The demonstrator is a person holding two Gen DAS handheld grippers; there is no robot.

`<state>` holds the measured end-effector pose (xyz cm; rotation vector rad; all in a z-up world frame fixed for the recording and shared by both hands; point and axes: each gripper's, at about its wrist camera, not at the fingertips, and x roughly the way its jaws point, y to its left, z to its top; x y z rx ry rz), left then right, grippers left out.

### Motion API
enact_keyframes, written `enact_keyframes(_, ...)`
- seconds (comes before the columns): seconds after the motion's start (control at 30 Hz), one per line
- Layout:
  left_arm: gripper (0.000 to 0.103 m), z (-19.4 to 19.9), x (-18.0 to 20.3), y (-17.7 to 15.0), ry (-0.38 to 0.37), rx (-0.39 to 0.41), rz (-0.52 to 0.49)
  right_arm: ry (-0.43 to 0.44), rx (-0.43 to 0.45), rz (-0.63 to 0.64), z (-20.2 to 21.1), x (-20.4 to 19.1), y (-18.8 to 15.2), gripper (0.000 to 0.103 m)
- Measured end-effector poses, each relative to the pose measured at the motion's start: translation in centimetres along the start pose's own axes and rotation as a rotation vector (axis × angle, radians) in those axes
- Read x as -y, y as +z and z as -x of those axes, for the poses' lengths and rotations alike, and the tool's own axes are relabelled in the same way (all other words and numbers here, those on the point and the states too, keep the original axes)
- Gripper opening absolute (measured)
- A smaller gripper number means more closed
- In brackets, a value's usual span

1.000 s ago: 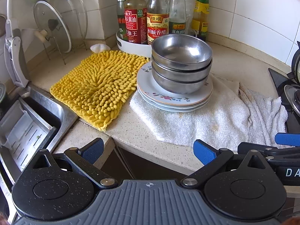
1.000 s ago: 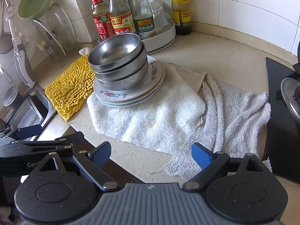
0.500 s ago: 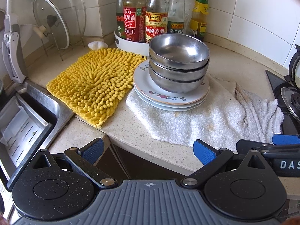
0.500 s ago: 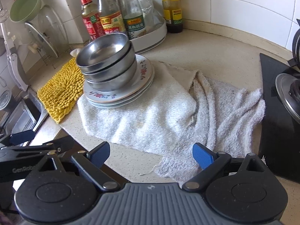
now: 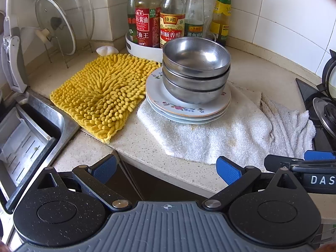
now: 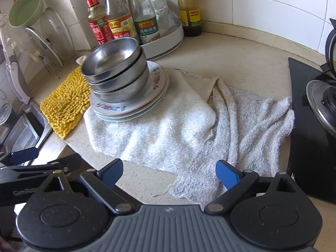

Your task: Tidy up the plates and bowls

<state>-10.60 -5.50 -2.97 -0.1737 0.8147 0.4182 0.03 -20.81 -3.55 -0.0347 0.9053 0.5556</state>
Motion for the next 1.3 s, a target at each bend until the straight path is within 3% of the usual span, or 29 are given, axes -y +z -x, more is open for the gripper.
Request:
enact_keyframes(0.4, 0.102, 0.1, 0.5, 0.3, 0.028, 0.014, -0.021, 0.037, 0.012, 0.008, 0.4, 0.1, 0.0, 0.103)
enact_keyframes(0.5, 0.097, 0.5, 0.7, 0.4, 0.024, 0.034, -0.048, 0.045, 0.016, 0.012, 0.6, 0.2, 0.1, 0.103)
enact_keyframes(0.8, 0.095, 1.8, 0.7, 0.7, 0.017, 0.077, -0.064, 0.053, 0.048, 0.041, 1.6, -0.1, 0.6, 0.103)
enact_keyframes(0.93, 0.088, 1.8, 0.6, 0.7, -0.023, 0.083, -0.063, 0.054, 0.049, 0.047, 1.6, -0.2, 0.7, 0.103)
enact_keyframes(1.3, 0.096, 1.5, 0.2, 0.8, -0.024, 0.136, -0.069, 0.066, 0.056, 0.037, 1.4, -0.2, 0.9, 0.103)
